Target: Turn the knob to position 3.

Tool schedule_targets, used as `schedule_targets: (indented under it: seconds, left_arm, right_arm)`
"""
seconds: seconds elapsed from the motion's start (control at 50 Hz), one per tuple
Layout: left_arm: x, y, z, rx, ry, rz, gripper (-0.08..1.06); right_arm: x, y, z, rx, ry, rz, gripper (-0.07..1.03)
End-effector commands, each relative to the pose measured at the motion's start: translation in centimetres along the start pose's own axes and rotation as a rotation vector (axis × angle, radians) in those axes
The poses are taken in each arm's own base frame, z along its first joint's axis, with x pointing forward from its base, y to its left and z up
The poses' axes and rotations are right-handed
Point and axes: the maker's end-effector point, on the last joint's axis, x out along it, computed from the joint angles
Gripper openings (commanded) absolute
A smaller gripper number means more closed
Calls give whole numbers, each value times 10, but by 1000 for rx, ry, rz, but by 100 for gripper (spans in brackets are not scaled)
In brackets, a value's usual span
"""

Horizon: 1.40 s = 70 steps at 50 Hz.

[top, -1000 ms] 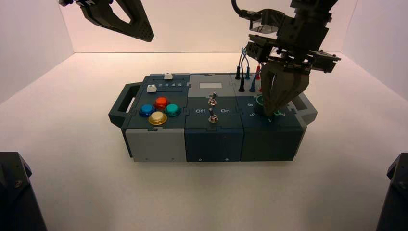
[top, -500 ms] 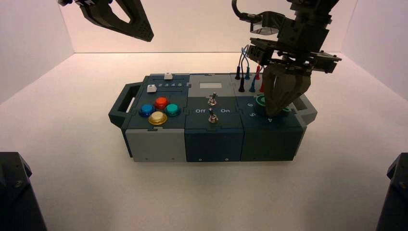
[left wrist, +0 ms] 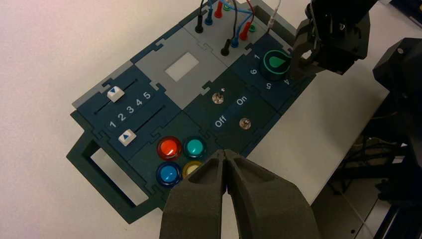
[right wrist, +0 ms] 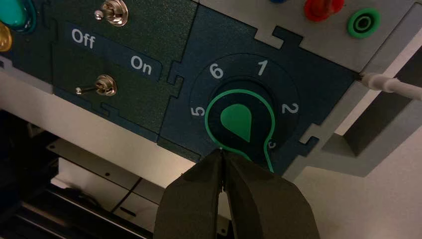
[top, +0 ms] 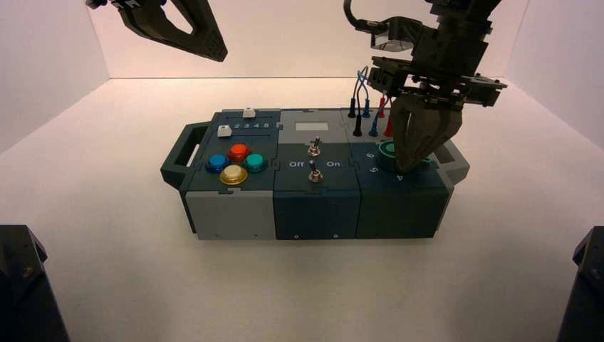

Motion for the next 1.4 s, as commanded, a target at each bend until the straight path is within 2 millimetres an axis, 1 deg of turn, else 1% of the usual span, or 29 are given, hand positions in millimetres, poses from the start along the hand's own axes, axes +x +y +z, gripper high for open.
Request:
schedule_targets:
  seconds: [0.02, 0.52, 1.4]
  left_arm:
    - [-5, -3, 12, 8, -31, -6, -3]
    - [-6, -3, 13, 12, -36, -5, -3]
    - [-7, -3, 12, 20, -36, -5, -3]
  right_arm:
    - [-10, 4, 12, -4, -37, 7, -2]
    - [-12, 4, 12, -12, -32, 3, -2]
    - [-11, 1, 2, -15, -12, -3, -2]
